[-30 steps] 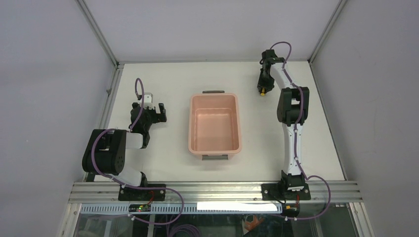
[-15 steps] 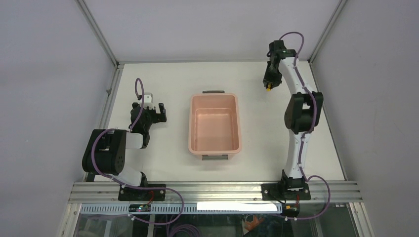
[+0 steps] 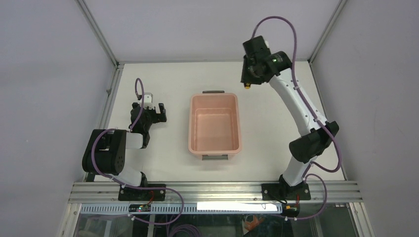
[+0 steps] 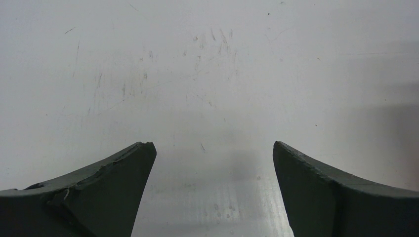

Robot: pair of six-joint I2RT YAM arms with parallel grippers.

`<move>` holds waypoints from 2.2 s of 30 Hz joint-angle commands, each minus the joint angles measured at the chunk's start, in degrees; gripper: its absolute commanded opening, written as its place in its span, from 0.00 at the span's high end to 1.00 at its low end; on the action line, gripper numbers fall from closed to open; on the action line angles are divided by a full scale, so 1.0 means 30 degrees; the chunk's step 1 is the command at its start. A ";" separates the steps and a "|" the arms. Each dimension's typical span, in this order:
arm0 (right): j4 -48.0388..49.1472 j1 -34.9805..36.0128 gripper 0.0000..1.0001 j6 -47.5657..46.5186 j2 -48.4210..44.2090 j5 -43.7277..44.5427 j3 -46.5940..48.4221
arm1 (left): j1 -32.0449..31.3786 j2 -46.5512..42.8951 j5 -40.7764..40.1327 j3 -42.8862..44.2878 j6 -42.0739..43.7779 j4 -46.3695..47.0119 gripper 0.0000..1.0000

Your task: Put the screwdriver in the bin

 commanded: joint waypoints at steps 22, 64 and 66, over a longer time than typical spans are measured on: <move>1.1278 1.0244 1.00 0.5561 -0.4241 -0.0109 -1.5823 | -0.0148 -0.0530 0.0123 0.0006 -0.0311 0.0500 0.01; 0.3191 -0.1245 0.01 -0.0411 -0.8550 0.4788 -1.1588 | -0.0168 -0.0525 0.0129 0.0007 -0.0311 0.0500 0.01; 0.3123 -0.3085 0.01 -0.0662 -0.9322 0.4817 -1.2093 | -0.0144 -0.0531 0.0127 0.0006 -0.0311 0.0500 0.01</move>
